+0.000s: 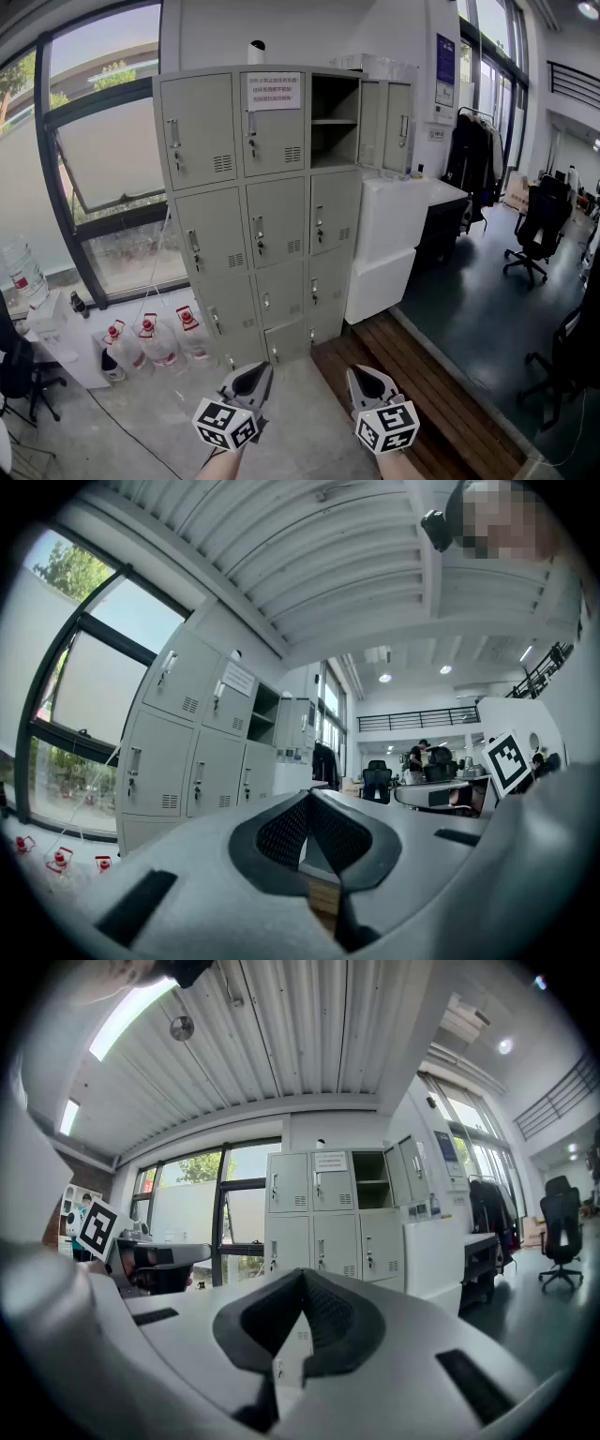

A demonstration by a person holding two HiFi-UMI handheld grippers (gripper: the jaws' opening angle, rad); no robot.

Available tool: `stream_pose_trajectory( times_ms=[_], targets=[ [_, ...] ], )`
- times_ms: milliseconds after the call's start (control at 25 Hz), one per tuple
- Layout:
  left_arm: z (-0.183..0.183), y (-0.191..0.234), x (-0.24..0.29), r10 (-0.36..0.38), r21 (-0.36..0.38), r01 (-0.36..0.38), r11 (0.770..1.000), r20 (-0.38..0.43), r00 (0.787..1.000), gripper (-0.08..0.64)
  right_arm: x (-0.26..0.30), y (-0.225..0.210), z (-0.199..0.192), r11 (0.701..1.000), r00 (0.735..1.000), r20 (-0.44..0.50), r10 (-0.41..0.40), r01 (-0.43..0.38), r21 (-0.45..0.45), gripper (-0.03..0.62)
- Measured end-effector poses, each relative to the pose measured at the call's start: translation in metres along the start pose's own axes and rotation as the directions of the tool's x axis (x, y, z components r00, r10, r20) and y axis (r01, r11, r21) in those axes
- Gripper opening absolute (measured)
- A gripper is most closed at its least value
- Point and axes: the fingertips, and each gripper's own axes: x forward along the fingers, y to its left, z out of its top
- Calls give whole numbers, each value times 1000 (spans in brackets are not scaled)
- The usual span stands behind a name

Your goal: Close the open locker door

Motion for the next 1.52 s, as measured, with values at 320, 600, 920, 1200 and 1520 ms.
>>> stream_pose_trajectory(
  times_ms=[320,600,920,1200,1520],
  targets=[
    [-3,-1,2,-1,6,1,1000,-4,1000,8,0,-1,-4,1000,1000,-3,0,0,1,11],
    [-4,2,6,6,4,-6,1000,-9,1000,8,3,-6,-1,1000,1000,7,-9,9,-10,12],
    [-8,-10,27,10,0,-10,1000,-15,1000,8,1,-32,-1,1000,1000,10,-11,11,-2,12],
    [-14,-41,65,23,-7,-23,1000,-16,1000,8,-13,-92,-2,1000,1000,4,-14,14,-5,11],
    [-21,-47,110,30,-3,-30,1000,-22,999,8,3,-135,-5,1000,1000,-3,-4,4,4,12]
  ],
)
